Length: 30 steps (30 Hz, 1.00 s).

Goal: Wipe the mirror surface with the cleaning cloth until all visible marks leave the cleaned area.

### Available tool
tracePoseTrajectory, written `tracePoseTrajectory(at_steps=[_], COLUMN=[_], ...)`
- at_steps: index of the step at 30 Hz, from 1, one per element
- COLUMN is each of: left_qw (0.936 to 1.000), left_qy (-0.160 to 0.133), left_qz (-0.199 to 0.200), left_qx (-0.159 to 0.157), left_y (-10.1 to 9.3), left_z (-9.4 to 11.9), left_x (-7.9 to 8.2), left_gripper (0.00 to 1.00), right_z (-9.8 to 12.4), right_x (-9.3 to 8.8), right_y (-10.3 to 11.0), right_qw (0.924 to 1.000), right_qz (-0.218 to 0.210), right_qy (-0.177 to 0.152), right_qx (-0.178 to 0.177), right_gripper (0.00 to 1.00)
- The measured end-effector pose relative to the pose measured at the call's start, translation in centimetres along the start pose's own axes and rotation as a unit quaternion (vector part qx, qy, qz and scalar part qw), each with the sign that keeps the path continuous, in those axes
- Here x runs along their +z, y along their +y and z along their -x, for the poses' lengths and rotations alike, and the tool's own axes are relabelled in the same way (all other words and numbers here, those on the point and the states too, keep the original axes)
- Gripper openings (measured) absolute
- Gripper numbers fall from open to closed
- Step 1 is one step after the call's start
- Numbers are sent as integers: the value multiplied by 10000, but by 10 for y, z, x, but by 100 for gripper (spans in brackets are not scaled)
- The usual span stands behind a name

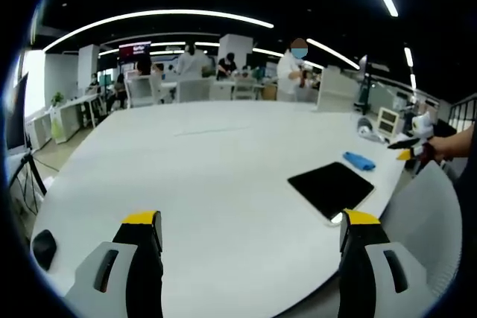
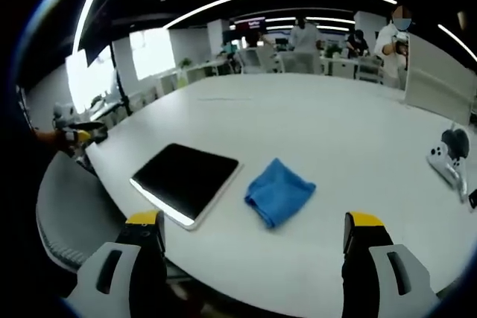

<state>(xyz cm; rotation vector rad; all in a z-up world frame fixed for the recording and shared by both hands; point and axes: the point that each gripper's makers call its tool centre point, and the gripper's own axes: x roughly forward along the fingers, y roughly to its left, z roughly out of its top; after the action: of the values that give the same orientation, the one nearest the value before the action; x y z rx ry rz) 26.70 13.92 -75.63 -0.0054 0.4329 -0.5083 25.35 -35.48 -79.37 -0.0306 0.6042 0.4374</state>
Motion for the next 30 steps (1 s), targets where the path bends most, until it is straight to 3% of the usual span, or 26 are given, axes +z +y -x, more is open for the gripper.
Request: tracePoseTrajectory(at_steps=[13,19,30], left_qw=[9999,10000,10000], left_qy=[-51,-19,-52], left_qz=[106,84,60], left_qx=[108,41,40], left_y=[3,-9,-11], left_z=[5,-5,-8], left_x=[-2,-3,3], left_gripper=[99,99,99], right_z=[-4,-2,-7], right_x=[-9,-8,-8], right_y=[6,6,4], right_qw=[9996,9996,9996], right_qz=[-78,-66,-95], right_qy=[272,272,262], right_qx=[43,75,76], right_gripper=[98,99,98])
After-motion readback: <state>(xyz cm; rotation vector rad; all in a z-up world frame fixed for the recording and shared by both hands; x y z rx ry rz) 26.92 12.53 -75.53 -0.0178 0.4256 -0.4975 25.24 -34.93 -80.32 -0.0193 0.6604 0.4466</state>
